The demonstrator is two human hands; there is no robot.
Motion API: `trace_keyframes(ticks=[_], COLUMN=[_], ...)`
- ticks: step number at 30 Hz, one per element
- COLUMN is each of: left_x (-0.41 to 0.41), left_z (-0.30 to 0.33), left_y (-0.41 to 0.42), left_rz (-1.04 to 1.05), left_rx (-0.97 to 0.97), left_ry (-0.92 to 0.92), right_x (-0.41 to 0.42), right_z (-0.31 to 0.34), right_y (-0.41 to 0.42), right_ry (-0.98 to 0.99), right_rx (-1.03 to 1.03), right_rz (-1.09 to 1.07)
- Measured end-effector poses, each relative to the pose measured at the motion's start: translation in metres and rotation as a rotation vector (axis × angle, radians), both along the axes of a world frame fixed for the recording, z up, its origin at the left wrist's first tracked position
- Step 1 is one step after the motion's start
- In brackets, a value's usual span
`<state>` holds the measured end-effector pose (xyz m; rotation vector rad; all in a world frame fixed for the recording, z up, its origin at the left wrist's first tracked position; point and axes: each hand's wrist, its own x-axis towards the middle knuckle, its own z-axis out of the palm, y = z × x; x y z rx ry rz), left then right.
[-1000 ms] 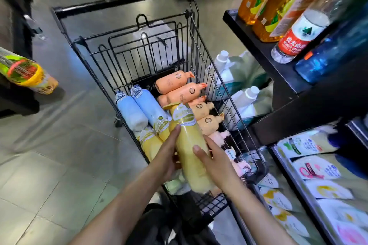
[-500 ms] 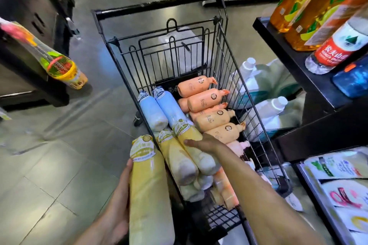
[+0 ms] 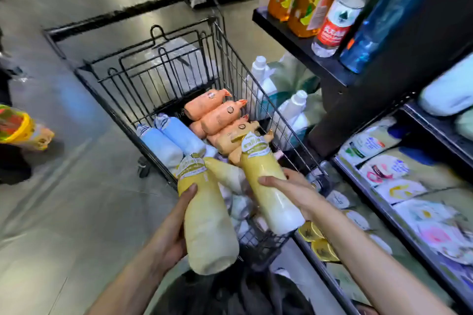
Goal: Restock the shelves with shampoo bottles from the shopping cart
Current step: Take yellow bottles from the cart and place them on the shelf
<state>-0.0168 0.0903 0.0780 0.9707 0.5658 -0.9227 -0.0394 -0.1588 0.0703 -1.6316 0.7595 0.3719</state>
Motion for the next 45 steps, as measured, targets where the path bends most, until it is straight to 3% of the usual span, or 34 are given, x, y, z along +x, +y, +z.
trace_keyframes(ticks=[5,11,15,19,22,28,35,39,45], left_x=[-0.013,-0.052,-0.089,-0.128,-0.155,-0.179,-0.187,-0.186,-0.179], left_z=[0.020,0.035,0.042,0.059,0.085,0.129,0.144,0.148,0.146], left_y=[-0.058,-0.133,-0.193,-0.254,-0.297,-0.386,-0.463,-0.488,-0.511], left_rz=[-0.204,-0.411,-0.543,-0.581,-0.610,-0.666,-0.602,-0.616,-0.711], left_rx=[-0.046,-0.014,-0.150,-0.137,-0.224,-0.127,-0.131,-0.027,-0.096], left_ry=[-0.107,-0.360,-0.388,-0.485,-0.649,-0.998,-1.050,-1.188,-1.313], right_x=[-0.085,-0.180,-0.248,-0.294,-0.312,-0.332,-0.341,-0.340,-0.345], right_z=[0.039,0.059,0.092,0.125,0.136,0.141,0.142,0.134,0.124], right_y=[-0.023,-0.065,-0.109,-0.170,-0.214,-0.262,-0.303,-0.319,-0.338], right_ry=[-0.104,-0.255,-0.464,-0.629,-0.685,-0.819,-0.803,-0.822,-0.812], right_rx=[0.221,0.238,0.179,-0.030,-0.171,-0.258,-0.370,-0.374,-0.354], right_rz=[-0.310,-0.572,-0.672,-0.720,-0.765,-0.860,-0.851,-0.875,-0.855])
